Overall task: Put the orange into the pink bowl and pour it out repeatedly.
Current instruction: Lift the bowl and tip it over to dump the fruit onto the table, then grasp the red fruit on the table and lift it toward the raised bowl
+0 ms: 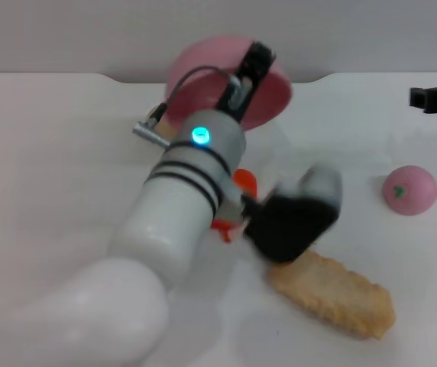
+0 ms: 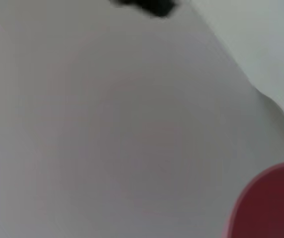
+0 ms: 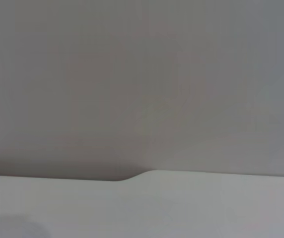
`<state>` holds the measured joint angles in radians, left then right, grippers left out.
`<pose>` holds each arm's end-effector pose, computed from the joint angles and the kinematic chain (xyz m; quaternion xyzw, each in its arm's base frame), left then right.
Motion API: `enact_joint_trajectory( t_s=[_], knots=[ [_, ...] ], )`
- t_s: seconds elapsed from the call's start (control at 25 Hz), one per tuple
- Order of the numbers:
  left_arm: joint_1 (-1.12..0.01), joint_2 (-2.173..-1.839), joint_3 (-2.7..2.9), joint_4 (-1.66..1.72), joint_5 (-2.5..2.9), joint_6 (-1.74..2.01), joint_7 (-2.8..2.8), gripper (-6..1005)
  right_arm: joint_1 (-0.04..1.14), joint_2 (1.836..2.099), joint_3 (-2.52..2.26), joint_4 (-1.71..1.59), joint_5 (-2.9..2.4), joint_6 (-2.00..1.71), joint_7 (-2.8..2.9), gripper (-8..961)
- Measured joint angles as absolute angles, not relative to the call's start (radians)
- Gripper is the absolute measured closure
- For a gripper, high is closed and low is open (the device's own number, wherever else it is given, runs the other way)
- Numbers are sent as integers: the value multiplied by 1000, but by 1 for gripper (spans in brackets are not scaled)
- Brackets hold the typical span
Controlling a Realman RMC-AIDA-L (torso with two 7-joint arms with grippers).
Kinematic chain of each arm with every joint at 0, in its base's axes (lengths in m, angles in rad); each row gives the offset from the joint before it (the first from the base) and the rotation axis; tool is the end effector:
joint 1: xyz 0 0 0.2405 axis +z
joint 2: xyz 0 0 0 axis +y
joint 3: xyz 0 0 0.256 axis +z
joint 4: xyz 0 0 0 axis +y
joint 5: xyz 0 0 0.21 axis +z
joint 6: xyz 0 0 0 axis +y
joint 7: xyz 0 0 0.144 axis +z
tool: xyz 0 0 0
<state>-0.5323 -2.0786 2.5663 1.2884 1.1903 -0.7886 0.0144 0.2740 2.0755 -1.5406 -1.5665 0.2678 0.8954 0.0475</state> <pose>-0.0856 0.3250 -0.1104 -0.6527 0.4979 0.2578 0.5095 0.2172 0.3730 0.0456 -0.7506 0.4487 0.0365 0.4837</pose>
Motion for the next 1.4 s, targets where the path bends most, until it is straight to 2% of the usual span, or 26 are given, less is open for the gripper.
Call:
enact_joint_trajectory(
  t_s=[0.2,0.4,0.52,0.68,0.92,1.4],
  knots=[
    [-539,-2079,2431,1436,1010,-860,-303,955,280,2075,-1636,-1566,286,844,17,298],
    [-562,-2072,2142,1540,637,-1083,-361,955,329,2075,-1784,-1535,330,759,1,282],
    [-575,-2064,1930,1547,400,-1176,-316,955,394,2076,-1842,-1460,389,713,2,273],
    [-538,-2062,1760,1556,215,-1198,-233,955,499,2077,-1894,-1325,481,670,2,261],
    [-518,-2060,1669,1568,122,-1233,-181,955,575,2082,-1948,-1203,549,631,2,244],
    [-538,-2061,1668,1567,112,-1250,-159,955,643,2082,-1993,-1046,717,579,-52,249]
  ],
)
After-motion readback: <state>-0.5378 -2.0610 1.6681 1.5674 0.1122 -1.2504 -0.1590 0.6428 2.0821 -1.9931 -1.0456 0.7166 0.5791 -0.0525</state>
